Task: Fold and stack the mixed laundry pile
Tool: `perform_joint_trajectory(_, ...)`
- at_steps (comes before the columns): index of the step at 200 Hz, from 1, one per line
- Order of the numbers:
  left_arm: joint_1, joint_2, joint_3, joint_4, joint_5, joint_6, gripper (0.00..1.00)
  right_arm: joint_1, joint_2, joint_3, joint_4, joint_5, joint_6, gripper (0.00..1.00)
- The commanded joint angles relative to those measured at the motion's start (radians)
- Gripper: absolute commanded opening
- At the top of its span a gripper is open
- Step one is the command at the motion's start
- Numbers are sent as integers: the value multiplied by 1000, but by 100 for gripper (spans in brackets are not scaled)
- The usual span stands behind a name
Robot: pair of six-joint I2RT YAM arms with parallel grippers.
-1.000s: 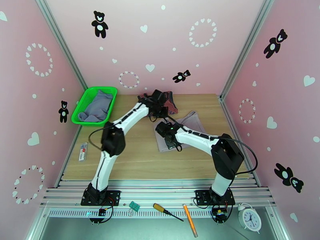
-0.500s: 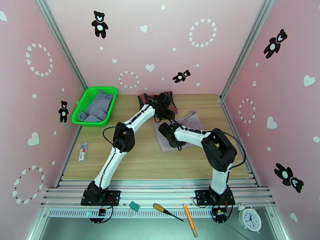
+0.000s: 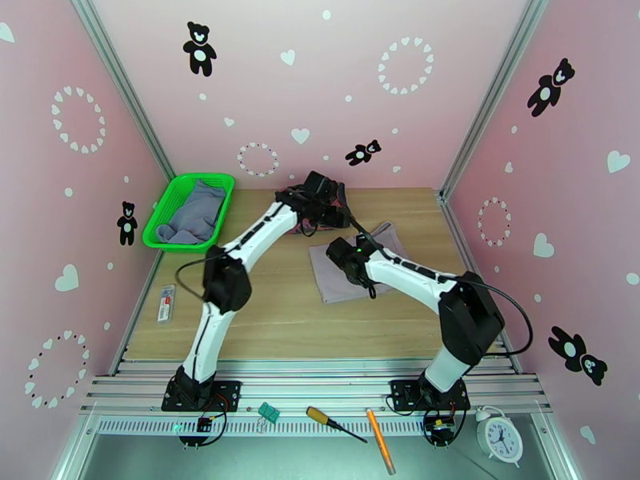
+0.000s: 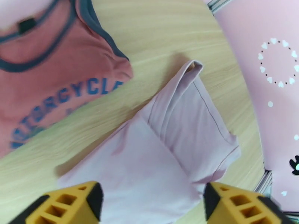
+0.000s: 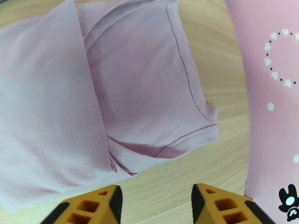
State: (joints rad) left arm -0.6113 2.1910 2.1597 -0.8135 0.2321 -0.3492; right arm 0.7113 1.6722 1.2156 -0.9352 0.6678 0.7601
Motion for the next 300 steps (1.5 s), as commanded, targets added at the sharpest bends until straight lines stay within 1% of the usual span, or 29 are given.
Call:
perform_joint_trajectory(1,6,5,-146,63,-41,-21,47,-1,7,-27,151,-180,-71,28)
perform_joint_trajectory(10,7,27,-172,86,-19,-39,34,-1,34,-21,200,-240,-88,9)
perform_joint_trajectory(15,10,43,-179,97,-11,-48,28,-1,54,-11,214,-258,-93,0)
perform_joint_trajectory(22,8,69,-183,112,4,-58,20,-1,87,7,222,-275,-95,0)
perform_joint_trajectory(29,8,95,-183,123,20,-71,16,-1,116,28,222,-284,-97,0)
perform_joint_trajectory(47,8,144,-203,153,39,-101,14,-1,189,55,229,-318,-92,0)
perform_joint_trajectory(66,8,142,-286,207,36,-126,14,11,232,49,249,-361,-72,0)
perform_joint_trajectory(101,17,70,-470,235,-60,-122,14,87,290,66,256,-389,-33,0)
perform_joint_trajectory(124,55,13,-611,282,-88,-116,14,150,352,114,263,-434,-10,0)
perform_joint_trajectory(143,105,-3,-675,320,-67,-99,14,205,411,175,269,-474,10,0)
perform_joint_trajectory(163,138,20,-654,341,-7,-54,14,242,472,260,271,-514,23,0)
perform_joint_trajectory(184,142,83,-534,303,36,17,14,253,531,369,253,-527,19,0)
perform_joint_trajectory(200,146,109,-438,263,33,44,14,251,558,459,193,-468,-4,0)
perform_joint_trajectory(215,154,64,-394,249,17,43,14,236,550,529,123,-413,-41,0)
perform_joint_trajectory(226,156,1,-375,229,-29,43,14,220,511,543,94,-379,-69,0)
perform_joint_trajectory(237,156,-79,-370,214,-76,48,17,203,449,536,77,-353,-99,7)
perform_joint_trajectory(253,156,-208,-388,191,-139,49,34,171,352,515,57,-343,-159,16)
perform_joint_trajectory(262,156,-279,-406,171,-169,47,43,149,293,495,59,-351,-193,19)
perform_joint_trajectory(270,154,-336,-432,150,-198,40,49,123,245,475,69,-379,-229,21)
perform_joint_trajectory(277,153,-379,-458,126,-225,27,52,95,209,453,84,-419,-260,21)
perform_joint_trajectory(292,153,-468,-542,86,-260,-18,53,23,144,408,135,-561,-347,23)
perform_joint_trajectory(300,151,-510,-605,77,-266,-52,53,-19,127,395,156,-643,-402,26)
